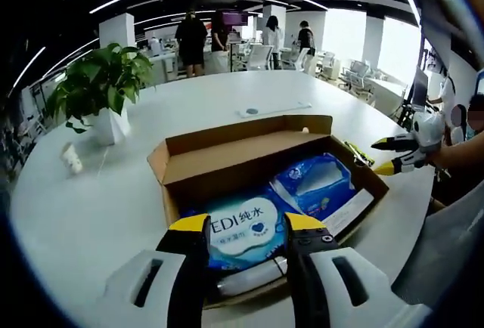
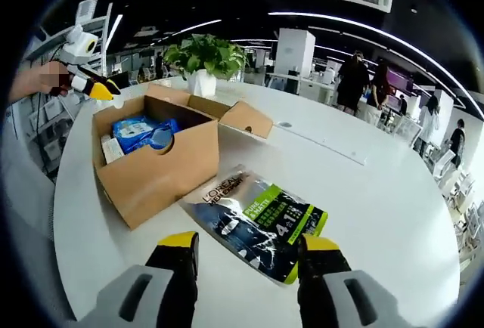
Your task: Operate the shoe box by opening the lid, removing the specified soft item, and placing it in the target area until the item is outside and the box remains undamaged.
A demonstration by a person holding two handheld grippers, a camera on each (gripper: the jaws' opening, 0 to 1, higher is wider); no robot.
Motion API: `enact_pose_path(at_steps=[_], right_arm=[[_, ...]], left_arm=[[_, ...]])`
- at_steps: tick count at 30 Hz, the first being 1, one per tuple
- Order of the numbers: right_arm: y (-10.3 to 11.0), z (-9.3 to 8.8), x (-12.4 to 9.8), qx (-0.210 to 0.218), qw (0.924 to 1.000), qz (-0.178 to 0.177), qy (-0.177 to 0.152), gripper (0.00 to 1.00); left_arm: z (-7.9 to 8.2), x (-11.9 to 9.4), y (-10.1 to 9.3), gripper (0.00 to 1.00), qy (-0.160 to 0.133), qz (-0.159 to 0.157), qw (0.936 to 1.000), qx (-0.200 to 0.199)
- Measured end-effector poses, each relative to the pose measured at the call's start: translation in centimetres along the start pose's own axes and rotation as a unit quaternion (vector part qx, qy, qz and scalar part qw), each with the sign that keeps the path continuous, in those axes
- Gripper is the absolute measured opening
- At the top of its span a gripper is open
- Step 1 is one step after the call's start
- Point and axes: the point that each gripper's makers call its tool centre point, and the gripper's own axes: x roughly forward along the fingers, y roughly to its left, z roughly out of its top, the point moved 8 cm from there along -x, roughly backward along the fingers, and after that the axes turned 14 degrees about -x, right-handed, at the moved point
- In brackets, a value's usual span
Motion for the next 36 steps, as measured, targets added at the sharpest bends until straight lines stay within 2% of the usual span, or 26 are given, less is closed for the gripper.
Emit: enact_pose_path(at_steps=[13, 17, 23, 26, 36], right_arm=[[-0.1, 3.5, 0.4, -0.050, 0.9981, 0.027, -0.025, 0.50], [-0.3, 4.7, 0.5, -0.053, 0.9975, 0.029, -0.038, 0.50], [-0.3, 6.4, 0.7, -0.063, 0.9960, 0.031, -0.056, 0.49], [-0.2, 7.5, 0.8, -0.069, 0.9948, 0.034, -0.067, 0.48], [0.8, 9.8, 2.2, -0.090, 0.9909, 0.049, -0.087, 0.43]], left_arm=[[-0.7, -0.9, 2.1, 0.38, -0.002, 0.033, 0.9992, -0.023], [-0.9, -1.2, 2.7, 0.37, 0.000, 0.051, 0.9984, -0.026], [-1.8, -1.1, 3.7, 0.37, 0.021, 0.080, 0.9962, -0.028], [-2.3, -1.1, 4.2, 0.36, 0.027, 0.086, 0.9950, -0.044], [-3.5, -1.0, 4.6, 0.24, 0.046, 0.097, 0.9921, -0.064]])
